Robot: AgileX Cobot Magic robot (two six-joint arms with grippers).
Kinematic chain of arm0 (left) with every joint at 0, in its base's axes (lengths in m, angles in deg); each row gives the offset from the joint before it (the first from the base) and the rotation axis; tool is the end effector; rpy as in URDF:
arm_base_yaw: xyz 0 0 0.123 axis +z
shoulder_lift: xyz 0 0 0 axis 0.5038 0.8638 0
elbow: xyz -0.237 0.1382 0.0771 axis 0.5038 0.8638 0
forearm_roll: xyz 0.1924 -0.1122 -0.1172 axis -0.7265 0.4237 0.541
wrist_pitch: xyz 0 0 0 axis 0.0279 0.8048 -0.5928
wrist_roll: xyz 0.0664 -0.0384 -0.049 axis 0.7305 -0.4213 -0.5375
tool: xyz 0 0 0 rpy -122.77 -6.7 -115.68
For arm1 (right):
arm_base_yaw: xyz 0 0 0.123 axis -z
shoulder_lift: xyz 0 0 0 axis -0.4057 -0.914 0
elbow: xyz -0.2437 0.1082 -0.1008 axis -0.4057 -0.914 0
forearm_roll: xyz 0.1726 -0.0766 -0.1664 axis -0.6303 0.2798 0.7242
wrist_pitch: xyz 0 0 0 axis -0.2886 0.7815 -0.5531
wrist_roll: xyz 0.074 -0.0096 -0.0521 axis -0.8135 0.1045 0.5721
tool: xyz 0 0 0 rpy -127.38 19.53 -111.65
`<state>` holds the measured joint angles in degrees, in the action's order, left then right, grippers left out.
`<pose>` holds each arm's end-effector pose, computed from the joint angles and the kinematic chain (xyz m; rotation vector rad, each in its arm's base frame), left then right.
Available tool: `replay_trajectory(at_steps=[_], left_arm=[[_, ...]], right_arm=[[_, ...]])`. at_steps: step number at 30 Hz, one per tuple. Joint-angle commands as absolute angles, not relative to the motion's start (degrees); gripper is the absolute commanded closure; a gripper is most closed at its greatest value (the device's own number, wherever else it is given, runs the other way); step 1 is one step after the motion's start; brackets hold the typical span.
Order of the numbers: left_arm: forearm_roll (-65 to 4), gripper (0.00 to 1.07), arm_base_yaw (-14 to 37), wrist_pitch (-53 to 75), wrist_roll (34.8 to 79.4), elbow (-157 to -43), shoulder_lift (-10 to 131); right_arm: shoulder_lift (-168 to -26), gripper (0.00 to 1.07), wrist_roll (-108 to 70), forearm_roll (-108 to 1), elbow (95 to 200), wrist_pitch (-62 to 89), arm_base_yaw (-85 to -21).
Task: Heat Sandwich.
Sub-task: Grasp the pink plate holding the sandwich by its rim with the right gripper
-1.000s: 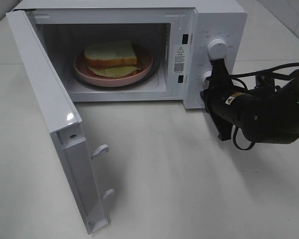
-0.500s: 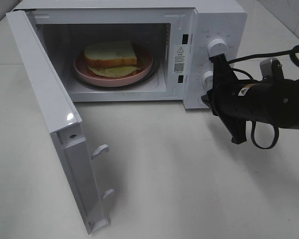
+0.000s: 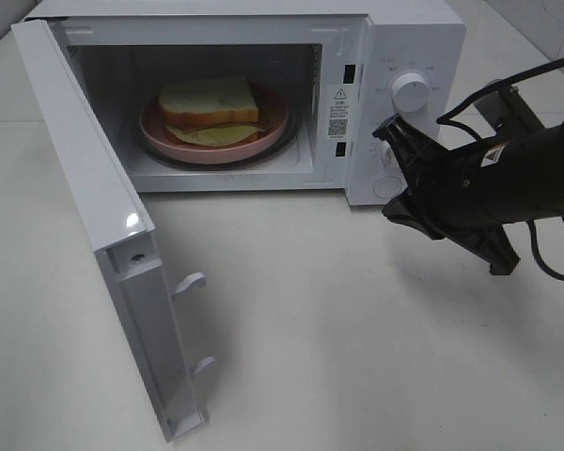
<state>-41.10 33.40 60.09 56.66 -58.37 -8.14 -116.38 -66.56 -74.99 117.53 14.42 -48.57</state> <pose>-0.0043 -0.0054 0.2782 0.0064 2.0229 -0.0053 0.2615 0.1183 0.1821 0.8452 2.2945 0.7355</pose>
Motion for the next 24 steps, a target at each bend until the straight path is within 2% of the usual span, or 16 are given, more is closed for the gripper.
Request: replay_trajectory(at_steps=[1,10,24], left_arm=[[-40.8,0.05,33.5,59.6,56.6,-58.3,-9.6],[-40.8,0.05,33.5,59.6,56.6,-58.3,-9.6],[-40.8,0.05,33.5,59.6,56.6,-58.3,-9.6]], right_arm=[[-113.5,1.00,-57.8,-74.4,118.6,22.0,-48.6],[-113.3,0.97,-47.5,-72.7,124.2,38.5,-48.6],[-113.3,0.94,-31.4,-62.7,133.3,61.7,-48.6]])
